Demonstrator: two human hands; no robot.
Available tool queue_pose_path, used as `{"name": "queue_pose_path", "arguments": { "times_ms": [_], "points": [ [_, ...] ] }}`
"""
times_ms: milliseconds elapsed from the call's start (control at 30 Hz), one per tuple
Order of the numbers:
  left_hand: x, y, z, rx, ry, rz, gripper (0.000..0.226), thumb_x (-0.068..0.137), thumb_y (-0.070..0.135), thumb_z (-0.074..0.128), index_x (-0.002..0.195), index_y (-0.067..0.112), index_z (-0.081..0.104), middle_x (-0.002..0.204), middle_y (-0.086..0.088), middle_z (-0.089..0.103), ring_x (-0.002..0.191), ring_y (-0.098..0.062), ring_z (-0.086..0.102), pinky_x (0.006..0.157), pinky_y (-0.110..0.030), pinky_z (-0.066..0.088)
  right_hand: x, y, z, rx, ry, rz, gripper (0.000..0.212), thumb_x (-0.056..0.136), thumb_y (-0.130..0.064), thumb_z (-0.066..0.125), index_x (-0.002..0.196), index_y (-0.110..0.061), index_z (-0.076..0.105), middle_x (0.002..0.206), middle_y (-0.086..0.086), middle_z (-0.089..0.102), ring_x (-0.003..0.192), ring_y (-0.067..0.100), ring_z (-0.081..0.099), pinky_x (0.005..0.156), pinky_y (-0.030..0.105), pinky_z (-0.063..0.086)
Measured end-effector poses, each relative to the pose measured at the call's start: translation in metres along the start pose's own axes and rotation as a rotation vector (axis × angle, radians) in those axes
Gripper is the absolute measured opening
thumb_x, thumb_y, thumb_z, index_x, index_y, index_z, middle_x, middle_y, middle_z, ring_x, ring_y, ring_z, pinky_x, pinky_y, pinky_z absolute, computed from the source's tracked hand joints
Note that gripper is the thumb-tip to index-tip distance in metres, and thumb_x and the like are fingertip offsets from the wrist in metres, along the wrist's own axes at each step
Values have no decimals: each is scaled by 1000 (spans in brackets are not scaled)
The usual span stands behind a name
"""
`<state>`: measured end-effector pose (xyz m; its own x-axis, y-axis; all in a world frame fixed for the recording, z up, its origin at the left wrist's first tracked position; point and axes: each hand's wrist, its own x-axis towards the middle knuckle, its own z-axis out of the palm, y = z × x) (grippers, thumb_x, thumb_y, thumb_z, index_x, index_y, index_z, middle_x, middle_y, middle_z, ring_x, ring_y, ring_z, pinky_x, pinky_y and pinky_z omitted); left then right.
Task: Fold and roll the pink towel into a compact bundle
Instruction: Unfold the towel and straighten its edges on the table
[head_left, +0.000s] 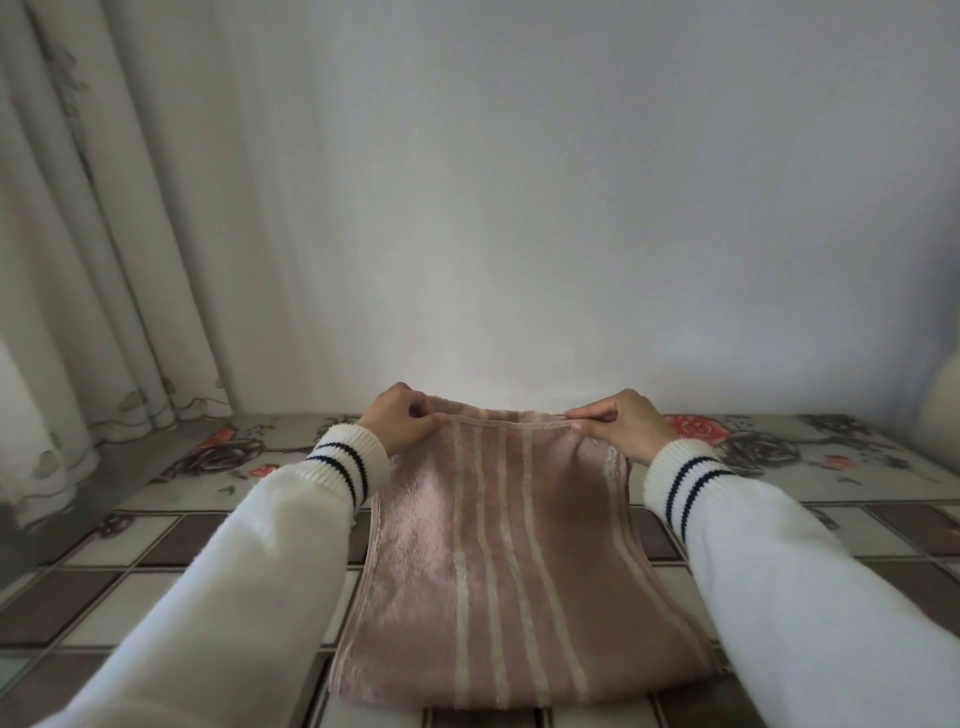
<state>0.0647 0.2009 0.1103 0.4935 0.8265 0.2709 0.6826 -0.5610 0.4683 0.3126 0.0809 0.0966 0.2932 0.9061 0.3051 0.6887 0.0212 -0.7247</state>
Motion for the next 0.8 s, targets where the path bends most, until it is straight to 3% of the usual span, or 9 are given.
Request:
{"name": "queue_pose_path", "arguments": {
  "times_ms": [167,400,533,600,667,700,800],
  "points": [
    [1,-2,1,0,-9,-5,26,87,27,59,63,21,51,95,-2,45,88,-15,46,80,-22,35,1,4,-1,-70,-78,38,26,77,-14,73,102,-4,72,103,11,73,86,10,62,74,13,43],
    [2,-4,3,-5,-27,-9,25,87,28,58,65,20,52,96,-3,45,89,-16,46,82,-23,35,-2,11,-3,-203,-283,91,31,71,-16,79,98,-4,72,86,1,67,84,10,59,81,20,42],
    [2,-3,4,-4,-23,3,20,86,30,59,72,15,58,95,-2,46,89,-16,47,81,-22,35,-5,14,-2,-328,-359,104,22,75,-24,75,93,-12,76,67,-14,67,58,-6,54,51,0,36],
    [2,-3,5,-3,-23,6,20,86,30,60,76,13,62,95,-2,46,90,-18,49,80,-22,35,-7,14,-2,-337,-364,140,6,79,-27,71,82,-24,75,41,-23,56,42,-10,49,44,3,33],
    [2,-3,5,-7,-17,5,20,86,28,60,79,11,65,95,-3,45,90,-18,49,80,-23,35,-9,14,-2,-349,-360,128,37,83,-28,66,47,-33,65,29,-18,47,33,-4,42,42,11,29],
    [1,-2,4,-10,-14,4,19,86,28,60,78,12,63,93,-3,46,88,-18,48,79,-23,35,-9,14,-2,-351,-345,115,46,85,-27,65,39,-31,63,30,-15,46,36,-2,39,43,14,27],
    [0,-3,2,4,-22,15,18,86,25,60,76,10,64,79,-4,52,80,-18,49,71,-22,34,-10,13,-2,-327,-198,73,33,86,-24,62,59,-8,71,54,4,50,54,15,41,47,21,28]
  ]
}}
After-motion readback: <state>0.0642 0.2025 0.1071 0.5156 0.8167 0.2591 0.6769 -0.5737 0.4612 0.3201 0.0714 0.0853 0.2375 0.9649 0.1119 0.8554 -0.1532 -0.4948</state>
